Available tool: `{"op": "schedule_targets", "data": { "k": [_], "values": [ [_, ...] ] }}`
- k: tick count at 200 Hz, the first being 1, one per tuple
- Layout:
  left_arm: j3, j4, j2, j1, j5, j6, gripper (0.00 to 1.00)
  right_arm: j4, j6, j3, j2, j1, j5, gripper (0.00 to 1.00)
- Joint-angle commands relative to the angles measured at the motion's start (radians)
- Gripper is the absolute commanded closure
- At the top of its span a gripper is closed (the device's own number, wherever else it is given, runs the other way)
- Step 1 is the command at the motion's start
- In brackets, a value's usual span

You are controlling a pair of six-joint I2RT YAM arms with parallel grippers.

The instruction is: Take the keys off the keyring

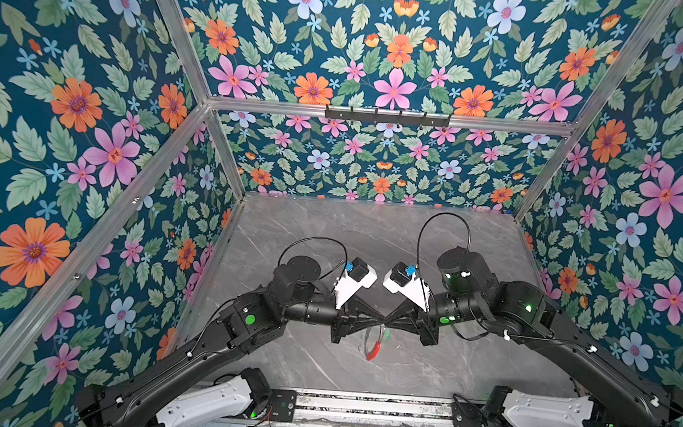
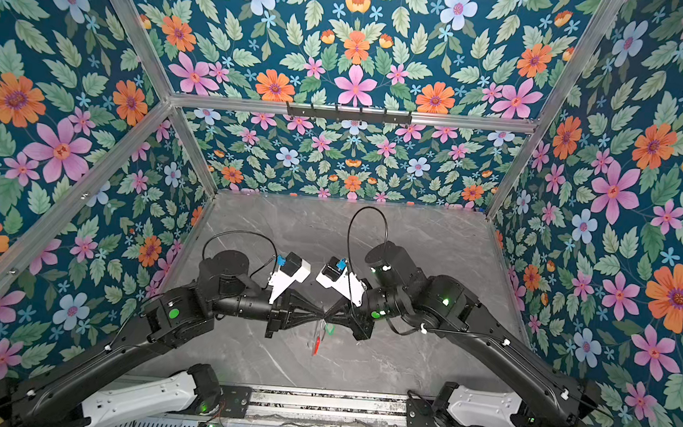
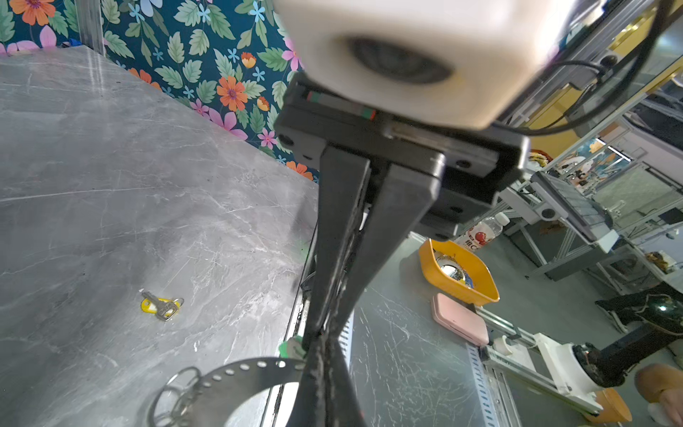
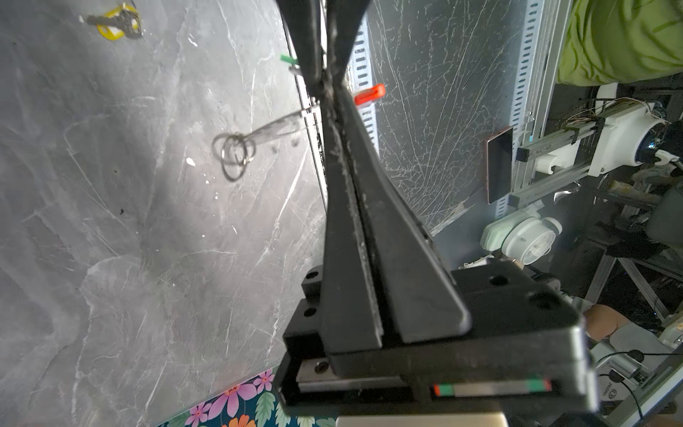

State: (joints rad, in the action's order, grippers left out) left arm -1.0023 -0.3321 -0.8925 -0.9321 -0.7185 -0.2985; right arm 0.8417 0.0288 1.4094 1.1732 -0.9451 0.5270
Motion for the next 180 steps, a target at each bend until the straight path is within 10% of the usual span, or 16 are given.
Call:
{"op": "schedule_targets", "data": {
  "k": [1,42,180],
  "values": [
    [0.021,0.109,0.017,-0.001,0.005,-0.008,1.0,-0.078,-0.017,-0.008,-0.009,-0.003,-0.023,0.99],
    [0.106,0.26,0.107,0.0,0.072,-0.026,1.0,-0.327,-0.085,-0.153,-0.129,-0.002,-0.059,0.55],
    [0.321,0.62,0.223,0.0,0.197,-0.158,1.0,-0.797,-0.21,-0.503,-0.276,-0.021,-0.079,0.44]
  ]
}}
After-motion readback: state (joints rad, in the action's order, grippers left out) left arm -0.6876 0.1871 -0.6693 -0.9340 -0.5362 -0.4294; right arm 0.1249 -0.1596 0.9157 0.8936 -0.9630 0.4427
